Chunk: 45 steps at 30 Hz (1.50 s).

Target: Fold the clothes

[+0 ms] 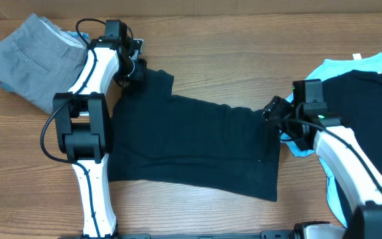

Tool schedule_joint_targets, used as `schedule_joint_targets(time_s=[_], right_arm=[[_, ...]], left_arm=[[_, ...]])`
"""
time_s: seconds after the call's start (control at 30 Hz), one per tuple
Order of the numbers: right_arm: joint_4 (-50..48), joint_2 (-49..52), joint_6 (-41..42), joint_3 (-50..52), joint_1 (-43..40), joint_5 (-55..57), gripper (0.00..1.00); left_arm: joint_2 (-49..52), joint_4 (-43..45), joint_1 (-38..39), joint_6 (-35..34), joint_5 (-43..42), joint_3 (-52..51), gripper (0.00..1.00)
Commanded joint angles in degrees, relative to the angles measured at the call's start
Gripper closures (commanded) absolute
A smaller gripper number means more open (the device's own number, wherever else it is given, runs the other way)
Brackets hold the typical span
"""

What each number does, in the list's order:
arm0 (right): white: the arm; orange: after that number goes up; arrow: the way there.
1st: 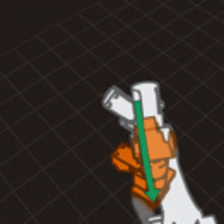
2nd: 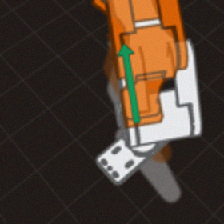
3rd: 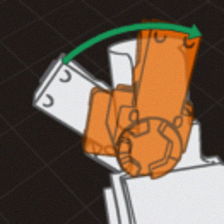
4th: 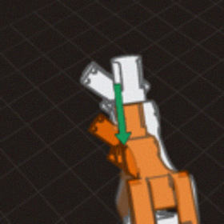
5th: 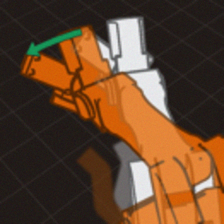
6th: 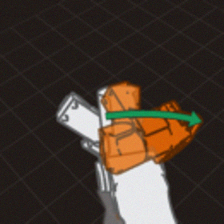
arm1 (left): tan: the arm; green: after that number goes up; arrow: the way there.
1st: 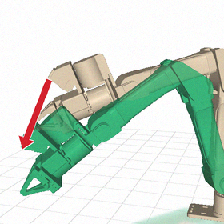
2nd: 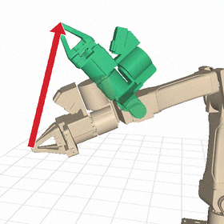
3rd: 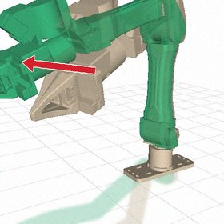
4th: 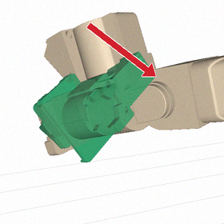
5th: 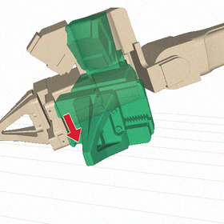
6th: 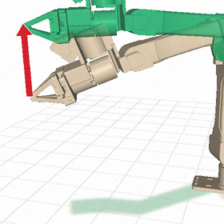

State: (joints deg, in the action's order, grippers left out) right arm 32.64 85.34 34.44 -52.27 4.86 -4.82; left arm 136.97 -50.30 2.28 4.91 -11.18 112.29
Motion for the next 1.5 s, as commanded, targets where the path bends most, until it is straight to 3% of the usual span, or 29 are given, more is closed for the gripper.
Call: schedule_joint_targets(time_s=[0.0,0.47,0.67,0.83,0.93,1.07,1.47], right_arm=[[-2.25,4.26,-0.39,-1.05,-0.22,0.94,0.27],[-11.65,13.55,-0.39,-1.05,-0.22,4.07,0.30],[-14.56,17.18,-0.39,-1.05,-0.22,2.62,0.38],[-16.15,17.05,-0.42,-1.22,-0.24,2.56,0.78],[-15.76,15.78,-3.13,-1.55,-0.24,1.77,0.95],[-12.92,11.04,-6.36,-2.12,-0.24,1.68,0.96],[2.34,-4.04,-6.12,-2.21,-0.24,6.19,0.96]], left_arm=[[-1.42,-3.10,0.26,0.26,-0.87,4.92,0.96],[-3.39,-19.12,-0.13,1.90,3.13,15.34,0.96],[-3.39,-25.31,-0.17,2.91,4.85,18.91,0.96],[-4.22,-27.78,-0.20,2.86,5.46,20.57,0.96],[-6.14,-28.30,-0.44,2.86,6.01,20.61,0.96],[-9.42,-28.92,-1.27,2.82,6.51,20.61,0.96],[-12.48,-34.67,-1.92,2.54,6.71,20.39,0.96]])
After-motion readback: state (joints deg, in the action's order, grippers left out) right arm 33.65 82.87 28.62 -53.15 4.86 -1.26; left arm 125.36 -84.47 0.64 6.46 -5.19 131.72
